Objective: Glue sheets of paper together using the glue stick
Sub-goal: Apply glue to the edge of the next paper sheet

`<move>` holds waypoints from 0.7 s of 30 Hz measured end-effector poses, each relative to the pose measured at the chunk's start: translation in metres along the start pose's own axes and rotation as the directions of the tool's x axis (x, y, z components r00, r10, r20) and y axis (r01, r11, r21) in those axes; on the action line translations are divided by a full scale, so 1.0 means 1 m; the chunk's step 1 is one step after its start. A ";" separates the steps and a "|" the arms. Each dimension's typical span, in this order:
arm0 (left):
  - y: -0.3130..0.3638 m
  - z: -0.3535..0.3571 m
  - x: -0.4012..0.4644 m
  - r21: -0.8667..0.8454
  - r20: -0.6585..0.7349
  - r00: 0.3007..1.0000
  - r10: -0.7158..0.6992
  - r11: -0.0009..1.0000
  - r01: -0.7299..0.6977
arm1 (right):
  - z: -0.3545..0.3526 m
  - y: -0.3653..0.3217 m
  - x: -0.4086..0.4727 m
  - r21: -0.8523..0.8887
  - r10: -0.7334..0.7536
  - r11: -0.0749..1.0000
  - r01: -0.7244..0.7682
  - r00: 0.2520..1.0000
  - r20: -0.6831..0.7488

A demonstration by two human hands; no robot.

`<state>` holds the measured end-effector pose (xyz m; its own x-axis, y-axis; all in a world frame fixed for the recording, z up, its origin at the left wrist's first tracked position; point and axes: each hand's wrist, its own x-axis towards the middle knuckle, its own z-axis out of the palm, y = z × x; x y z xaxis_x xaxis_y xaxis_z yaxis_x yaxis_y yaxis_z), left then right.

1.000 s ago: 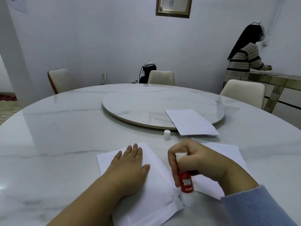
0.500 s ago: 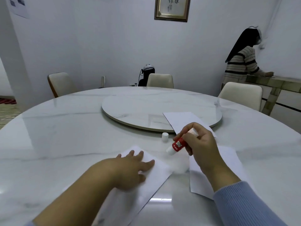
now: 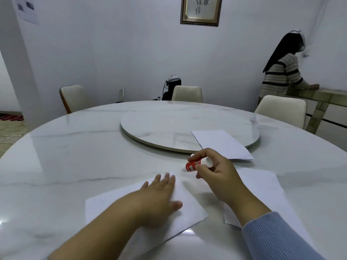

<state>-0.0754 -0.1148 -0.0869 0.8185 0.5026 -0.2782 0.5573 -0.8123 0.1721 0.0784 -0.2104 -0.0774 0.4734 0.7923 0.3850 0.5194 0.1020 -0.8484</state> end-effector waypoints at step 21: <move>-0.010 0.006 0.000 0.045 0.039 0.999 -0.033 0.999 0.031 | -0.007 -0.025 -0.012 0.037 0.049 0.997 -0.074 0.890 0.453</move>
<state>-0.0816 -0.1084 -0.0946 0.7940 0.5170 -0.3199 0.5754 -0.8089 0.1207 0.0650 -0.2266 -0.0579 0.1246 0.9828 0.1364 0.4560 0.0654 -0.8876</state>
